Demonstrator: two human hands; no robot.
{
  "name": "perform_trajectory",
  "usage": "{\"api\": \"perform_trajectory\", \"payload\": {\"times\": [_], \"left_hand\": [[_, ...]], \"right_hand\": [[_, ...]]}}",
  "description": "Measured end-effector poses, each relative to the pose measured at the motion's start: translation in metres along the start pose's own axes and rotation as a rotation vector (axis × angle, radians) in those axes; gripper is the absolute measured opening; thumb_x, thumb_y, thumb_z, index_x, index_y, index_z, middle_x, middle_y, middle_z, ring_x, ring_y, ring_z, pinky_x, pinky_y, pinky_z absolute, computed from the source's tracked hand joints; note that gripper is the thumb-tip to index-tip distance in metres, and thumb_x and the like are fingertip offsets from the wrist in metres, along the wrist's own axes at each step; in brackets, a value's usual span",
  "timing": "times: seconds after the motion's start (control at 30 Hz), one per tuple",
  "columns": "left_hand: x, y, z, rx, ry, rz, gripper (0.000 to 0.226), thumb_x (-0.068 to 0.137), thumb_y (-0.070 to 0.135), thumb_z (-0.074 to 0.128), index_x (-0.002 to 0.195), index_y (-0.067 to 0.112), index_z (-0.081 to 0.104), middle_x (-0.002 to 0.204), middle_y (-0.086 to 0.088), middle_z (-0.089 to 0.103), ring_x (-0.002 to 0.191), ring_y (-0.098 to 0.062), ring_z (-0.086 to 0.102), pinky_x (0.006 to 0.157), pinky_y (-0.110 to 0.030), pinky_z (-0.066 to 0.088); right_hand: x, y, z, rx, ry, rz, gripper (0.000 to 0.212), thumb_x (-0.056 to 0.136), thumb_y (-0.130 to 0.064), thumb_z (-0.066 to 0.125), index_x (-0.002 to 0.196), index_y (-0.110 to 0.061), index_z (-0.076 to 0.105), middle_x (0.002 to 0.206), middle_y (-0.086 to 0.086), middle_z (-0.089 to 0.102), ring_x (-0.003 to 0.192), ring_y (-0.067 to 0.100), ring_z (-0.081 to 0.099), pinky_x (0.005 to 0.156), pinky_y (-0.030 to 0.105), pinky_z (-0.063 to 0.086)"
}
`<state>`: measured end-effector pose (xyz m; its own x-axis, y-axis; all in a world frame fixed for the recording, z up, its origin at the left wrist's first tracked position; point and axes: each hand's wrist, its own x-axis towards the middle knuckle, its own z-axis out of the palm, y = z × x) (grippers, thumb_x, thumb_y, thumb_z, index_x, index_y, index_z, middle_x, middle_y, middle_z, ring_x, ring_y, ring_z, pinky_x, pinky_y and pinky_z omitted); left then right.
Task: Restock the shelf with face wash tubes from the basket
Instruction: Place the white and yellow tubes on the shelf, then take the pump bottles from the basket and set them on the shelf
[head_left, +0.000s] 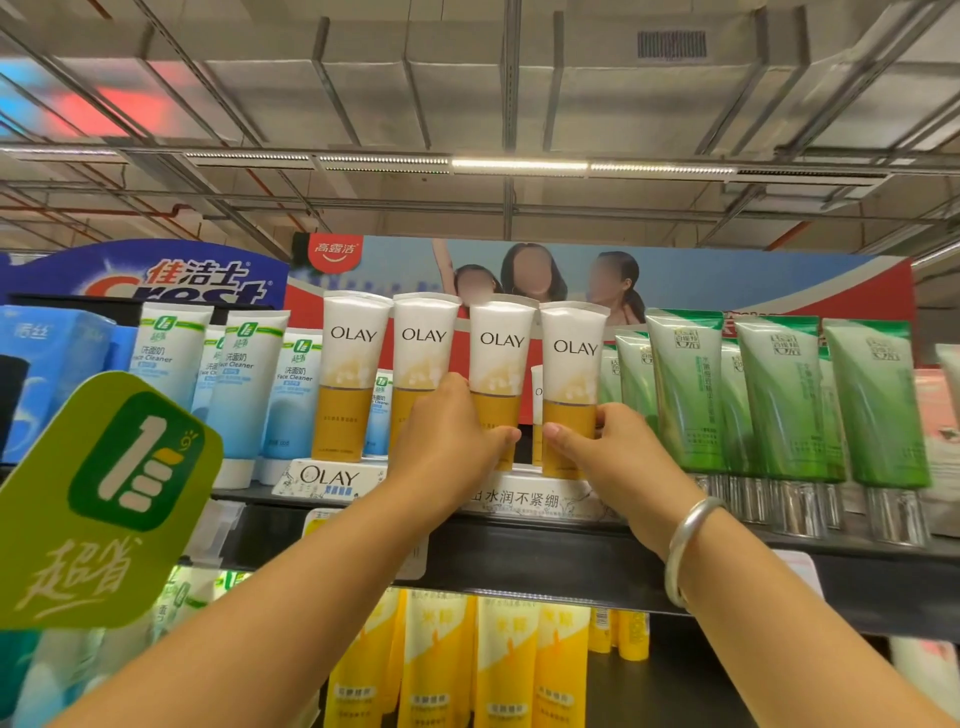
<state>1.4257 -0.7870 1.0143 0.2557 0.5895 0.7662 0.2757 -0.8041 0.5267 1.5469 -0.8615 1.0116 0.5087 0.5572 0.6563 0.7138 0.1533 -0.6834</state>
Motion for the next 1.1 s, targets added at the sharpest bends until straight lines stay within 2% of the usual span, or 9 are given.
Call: {"api": "perform_trajectory", "payload": {"times": [0.17, 0.23, 0.33, 0.4, 0.5, 0.6, 0.77, 0.93, 1.1], "left_hand": [[-0.009, 0.004, -0.008, -0.038, 0.042, -0.017, 0.044, 0.080, 0.029, 0.069, 0.118, 0.014, 0.051, 0.114, -0.003, 0.061, 0.098, -0.018, 0.055, 0.078, -0.028, 0.043], [-0.016, 0.006, -0.015, -0.129, 0.083, -0.032, 0.038, 0.081, 0.027, 0.067, 0.115, 0.015, 0.055, 0.110, -0.003, 0.063, 0.095, -0.018, 0.058, 0.083, -0.031, 0.049], [-0.036, 0.012, -0.026, -0.372, 0.069, -0.070, 0.006, 0.082, 0.021, 0.066, 0.088, 0.019, 0.064, 0.091, -0.004, 0.068, 0.081, -0.020, 0.067, 0.083, -0.042, 0.055], [-0.054, 0.014, -0.031, -0.488, 0.029, -0.097, 0.009, 0.084, 0.018, 0.064, 0.075, 0.022, 0.063, 0.081, -0.004, 0.068, 0.063, -0.012, 0.068, 0.072, -0.037, 0.057], [-0.087, 0.009, -0.038, -0.603, -0.069, -0.120, 0.008, 0.085, 0.021, 0.064, 0.077, 0.023, 0.064, 0.079, -0.002, 0.069, 0.053, -0.003, 0.066, 0.057, -0.023, 0.055], [-0.120, -0.003, -0.042, -0.702, -0.162, -0.157, 0.008, 0.085, 0.022, 0.063, 0.078, 0.023, 0.065, 0.066, 0.005, 0.069, 0.054, -0.002, 0.065, 0.052, -0.014, 0.053], [-0.176, -0.026, -0.040, -0.800, -0.334, -0.282, 0.015, 0.085, 0.017, 0.063, 0.071, 0.021, 0.064, 0.057, 0.007, 0.066, 0.048, -0.003, 0.061, 0.048, -0.014, 0.049], [-0.247, -0.039, -0.030, -0.859, -0.551, -0.399, 0.016, 0.086, 0.015, 0.062, 0.071, 0.019, 0.063, 0.056, 0.006, 0.065, 0.043, -0.001, 0.058, 0.041, -0.011, 0.042], [-0.332, -0.042, -0.011, -0.862, -0.830, -0.557, 0.016, 0.088, 0.013, 0.059, 0.073, 0.017, 0.062, 0.061, 0.004, 0.065, 0.046, -0.003, 0.057, 0.047, -0.015, 0.046]], "right_hand": [[-0.012, -0.006, -0.008, 0.030, 0.088, -0.071, 0.036, 0.086, -0.027, 0.061, 0.114, -0.008, 0.049, 0.095, -0.002, 0.058, 0.089, 0.014, 0.057, 0.083, 0.032, 0.044], [-0.022, -0.009, -0.016, 0.037, 0.152, -0.144, 0.037, 0.087, -0.026, 0.059, 0.119, -0.013, 0.047, 0.097, -0.003, 0.053, 0.093, 0.015, 0.053, 0.081, 0.031, 0.042], [-0.042, -0.014, -0.026, 0.137, 0.185, -0.239, 0.011, 0.088, -0.021, 0.056, 0.099, -0.019, 0.055, 0.099, 0.002, 0.062, 0.092, 0.019, 0.062, 0.079, 0.034, 0.052], [-0.060, -0.015, -0.030, 0.228, 0.155, -0.238, 0.009, 0.090, -0.018, 0.054, 0.086, -0.022, 0.060, 0.089, 0.002, 0.066, 0.075, 0.010, 0.066, 0.064, 0.024, 0.053], [-0.094, -0.013, -0.031, 0.344, 0.065, -0.146, 0.016, 0.091, -0.016, 0.052, 0.079, -0.023, 0.062, 0.071, -0.004, 0.067, 0.052, 0.000, 0.061, 0.052, 0.017, 0.051], [-0.133, -0.006, -0.030, 0.430, 0.025, -0.051, 0.016, 0.089, -0.015, 0.053, 0.078, -0.019, 0.064, 0.059, -0.004, 0.067, 0.050, 0.003, 0.061, 0.050, 0.015, 0.050], [-0.207, 0.011, -0.023, 0.491, 0.065, 0.135, 0.014, 0.089, -0.015, 0.053, 0.082, -0.017, 0.066, 0.061, -0.005, 0.069, 0.052, 0.006, 0.063, 0.051, 0.017, 0.053], [-0.294, 0.040, -0.020, 0.504, 0.137, 0.439, 0.012, 0.090, -0.012, 0.052, 0.087, -0.013, 0.063, 0.059, -0.003, 0.068, 0.049, 0.006, 0.063, 0.048, 0.018, 0.051], [-0.402, 0.069, -0.043, 0.503, 0.189, 0.764, 0.015, 0.092, -0.013, 0.048, 0.092, -0.014, 0.063, 0.068, 0.000, 0.069, 0.054, 0.012, 0.065, 0.047, 0.020, 0.051]]}}
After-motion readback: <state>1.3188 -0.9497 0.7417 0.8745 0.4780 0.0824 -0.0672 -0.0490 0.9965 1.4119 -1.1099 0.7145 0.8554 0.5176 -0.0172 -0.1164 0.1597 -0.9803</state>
